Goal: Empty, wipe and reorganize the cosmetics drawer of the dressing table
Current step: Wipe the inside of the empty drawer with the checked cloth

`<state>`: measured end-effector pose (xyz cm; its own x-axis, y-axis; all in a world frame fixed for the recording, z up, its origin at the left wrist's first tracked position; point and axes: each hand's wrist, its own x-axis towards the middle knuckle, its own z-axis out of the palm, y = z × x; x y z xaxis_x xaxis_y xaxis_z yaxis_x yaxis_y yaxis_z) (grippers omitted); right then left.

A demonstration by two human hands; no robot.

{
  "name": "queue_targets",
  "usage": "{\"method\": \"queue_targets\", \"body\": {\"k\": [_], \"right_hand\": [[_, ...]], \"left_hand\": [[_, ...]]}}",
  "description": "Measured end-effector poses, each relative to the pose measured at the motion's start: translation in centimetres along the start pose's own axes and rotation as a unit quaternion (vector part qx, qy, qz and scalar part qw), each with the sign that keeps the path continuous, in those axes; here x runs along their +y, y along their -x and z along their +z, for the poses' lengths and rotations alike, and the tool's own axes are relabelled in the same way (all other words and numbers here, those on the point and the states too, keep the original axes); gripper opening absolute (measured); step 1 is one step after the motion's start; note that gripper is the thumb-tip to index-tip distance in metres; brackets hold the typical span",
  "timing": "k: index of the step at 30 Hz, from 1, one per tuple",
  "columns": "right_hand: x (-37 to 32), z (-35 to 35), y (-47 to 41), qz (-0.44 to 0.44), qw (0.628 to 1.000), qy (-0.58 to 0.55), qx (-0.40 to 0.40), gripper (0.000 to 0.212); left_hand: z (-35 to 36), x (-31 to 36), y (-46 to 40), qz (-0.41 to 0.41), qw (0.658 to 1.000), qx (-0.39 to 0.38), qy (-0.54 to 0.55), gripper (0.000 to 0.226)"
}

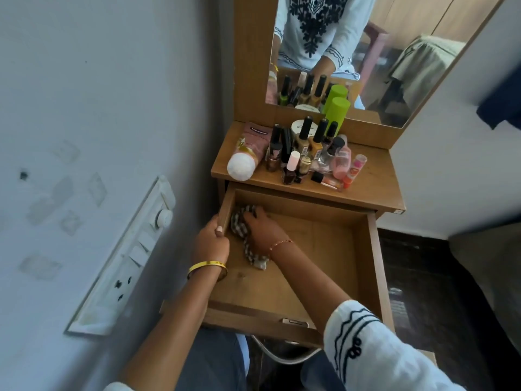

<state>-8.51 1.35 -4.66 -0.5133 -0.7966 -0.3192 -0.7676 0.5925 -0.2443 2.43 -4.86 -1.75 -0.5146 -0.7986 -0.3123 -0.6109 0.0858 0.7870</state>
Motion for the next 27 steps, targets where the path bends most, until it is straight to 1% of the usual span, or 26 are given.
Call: {"method": "queue_targets", "body": {"k": [2, 4, 5, 7, 9, 11, 14, 15, 17, 19, 21, 24, 27], "right_hand": [[-0.5, 0.3, 1.9, -0.048, 0.997, -0.019, -0.057, 0.072], [-1.5, 1.1, 4.3, -0.11, 0.988, -0.021, -0.107, 0.076], [-2.0, 1.5, 5.2, -0.132, 0.984, -0.017, -0.119, 0.077], [-2.3, 1.7, 5.5, -0.142, 0.983, -0.01, -0.116, 0.074], [-2.3, 1.3, 4.8, -0.135, 0.985, -0.013, -0.106, 0.069], [-2.1, 1.1, 3.7, -0.12, 0.988, -0.024, -0.097, 0.069], [-1.1, 1.0, 1.7, -0.053, 0.995, -0.056, -0.06, 0.069], [-0.7, 0.9, 1.0, -0.023, 0.997, -0.058, -0.035, 0.067], [-0.3, 0.9, 0.0, 0.03, 0.998, -0.041, 0.042, 0.056], [-0.3, 1.0, -0.3, 0.046, 0.995, -0.026, 0.088, 0.046], [-0.5, 1.0, -0.3, 0.041, 0.995, -0.014, 0.089, 0.043], [-0.2, 0.6, 0.3, 0.039, 0.996, 0.012, 0.082, 0.045], [1.5, 0.3, 1.2, 0.088, 0.992, 0.028, 0.084, 0.051]], "left_hand": [[-0.1, 0.0, -0.1, 0.001, 1.0, -0.003, 0.0, 0.041], [-0.1, 0.1, -0.1, -0.005, 1.0, -0.001, -0.003, 0.042], [0.0, 0.1, -0.1, -0.006, 1.0, -0.002, -0.006, 0.042], [0.1, 0.2, -0.1, -0.009, 1.0, -0.002, -0.012, 0.042], [0.1, 0.2, -0.1, -0.008, 1.0, -0.003, -0.017, 0.042], [0.1, 0.1, -0.3, -0.004, 1.0, -0.002, -0.017, 0.042], [0.2, 0.1, -0.2, 0.002, 1.0, 0.0, -0.011, 0.041], [0.2, 0.1, -0.1, 0.004, 1.0, 0.002, -0.009, 0.041], [0.2, 0.0, -0.1, 0.005, 1.0, 0.004, -0.009, 0.04], [0.2, -0.1, -0.1, 0.007, 1.0, 0.005, -0.018, 0.041], [0.2, 0.0, -0.1, 0.007, 0.999, 0.006, -0.037, 0.042], [0.3, 0.2, 0.4, 0.022, 0.997, 0.017, -0.071, 0.043], [0.3, 0.2, 0.7, 0.058, 0.994, 0.034, -0.087, 0.047]]}}
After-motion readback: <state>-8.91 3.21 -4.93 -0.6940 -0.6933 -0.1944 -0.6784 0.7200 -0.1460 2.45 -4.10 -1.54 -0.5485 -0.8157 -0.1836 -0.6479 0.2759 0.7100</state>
